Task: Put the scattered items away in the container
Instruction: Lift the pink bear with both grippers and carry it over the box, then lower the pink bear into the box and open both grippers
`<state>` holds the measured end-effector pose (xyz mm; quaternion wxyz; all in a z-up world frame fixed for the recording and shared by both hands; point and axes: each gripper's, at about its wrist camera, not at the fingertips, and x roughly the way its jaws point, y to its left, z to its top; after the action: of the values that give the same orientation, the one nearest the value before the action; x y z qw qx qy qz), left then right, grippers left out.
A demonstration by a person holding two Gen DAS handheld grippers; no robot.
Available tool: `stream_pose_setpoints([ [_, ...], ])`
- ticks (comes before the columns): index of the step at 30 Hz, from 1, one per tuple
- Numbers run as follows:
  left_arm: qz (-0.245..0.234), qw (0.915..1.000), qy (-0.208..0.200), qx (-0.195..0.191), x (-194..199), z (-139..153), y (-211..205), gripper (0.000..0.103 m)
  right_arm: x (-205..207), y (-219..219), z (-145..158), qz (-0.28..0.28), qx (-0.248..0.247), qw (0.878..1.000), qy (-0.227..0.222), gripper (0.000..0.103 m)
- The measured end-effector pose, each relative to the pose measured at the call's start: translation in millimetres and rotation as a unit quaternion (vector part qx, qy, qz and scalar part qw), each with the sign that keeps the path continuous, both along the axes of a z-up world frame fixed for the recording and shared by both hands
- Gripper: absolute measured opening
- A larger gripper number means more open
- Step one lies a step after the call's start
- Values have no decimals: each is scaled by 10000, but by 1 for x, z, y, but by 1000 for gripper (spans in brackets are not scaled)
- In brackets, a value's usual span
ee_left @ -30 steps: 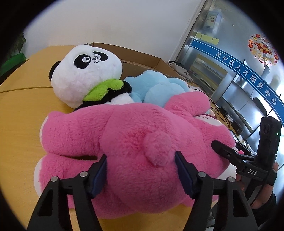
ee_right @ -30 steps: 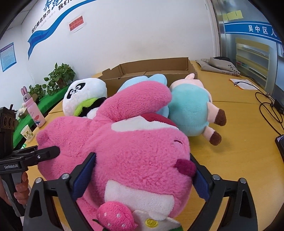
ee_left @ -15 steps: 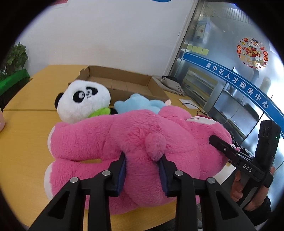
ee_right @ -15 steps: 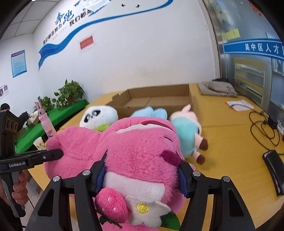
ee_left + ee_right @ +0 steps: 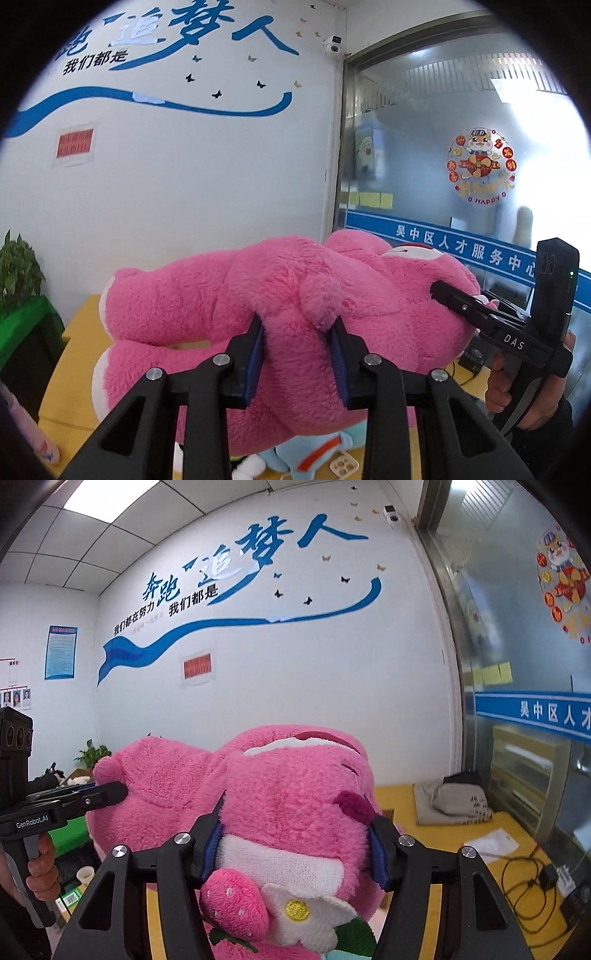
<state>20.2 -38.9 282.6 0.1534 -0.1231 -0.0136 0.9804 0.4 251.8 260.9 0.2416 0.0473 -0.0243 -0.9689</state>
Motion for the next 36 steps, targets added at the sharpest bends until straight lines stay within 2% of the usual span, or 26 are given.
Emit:
stream_pose_setpoints([
  [3,-77,9998,183,-94,-37,28,-2,31,-29,-8,35,-107,12,9996,261,67],
  [5,-82,9996,198,-169,-67,37,-3,31,-54,-15,51,-172,39,9993,324,67],
  [7,-46,9996,135,-227,-101,36,-7,31,-87,-24,58,-237,108,9992,316,67],
  [10,-16,9997,-142,-192,-156,19,-17,31,-142,-36,49,-286,219,9993,138,67],
  [13,-21,9985,-524,-166,-216,-8,-26,28,-204,-47,25,-296,287,9990,-178,67],
  [17,-57,9945,-996,-321,-292,-55,-24,27,-285,-54,-18,-443,229,9962,-720,65],
  [20,-139,9889,-1434,-350,-352,-101,-17,27,-339,-53,-56,-712,157,9919,-1043,65],
  [22,-169,9824,-1822,-384,-393,-137,-10,24,-375,-51,-86,-871,140,9875,-1307,65],
  [25,-84,9634,-2649,-401,-454,-203,1,20,-425,-51,-149,-1105,229,9771,-1805,65],
  [27,52,9434,-3285,-450,-487,-254,7,12,-457,-50,-194,-1212,309,9620,-2428,66],
  [28,67,9338,-3551,-431,-498,-278,9,11,-471,-49,-219,-1395,375,9482,-2831,67],
  [29,51,9292,-3676,-370,-503,-294,11,12,-478,-45,-236,-1409,307,9423,-3022,70],
  [31,38,9322,-3613,-202,-505,-300,13,12,-479,-41,-247,-1521,414,9396,-3038,79],
  [34,245,9361,-3462,-565,-496,-286,20,13,-474,-30,-241,-1353,376,9375,-3184,91],
  [36,274,9389,-3359,-703,-481,-275,16,21,-460,-24,-229,-1201,299,9396,-3192,96],
])
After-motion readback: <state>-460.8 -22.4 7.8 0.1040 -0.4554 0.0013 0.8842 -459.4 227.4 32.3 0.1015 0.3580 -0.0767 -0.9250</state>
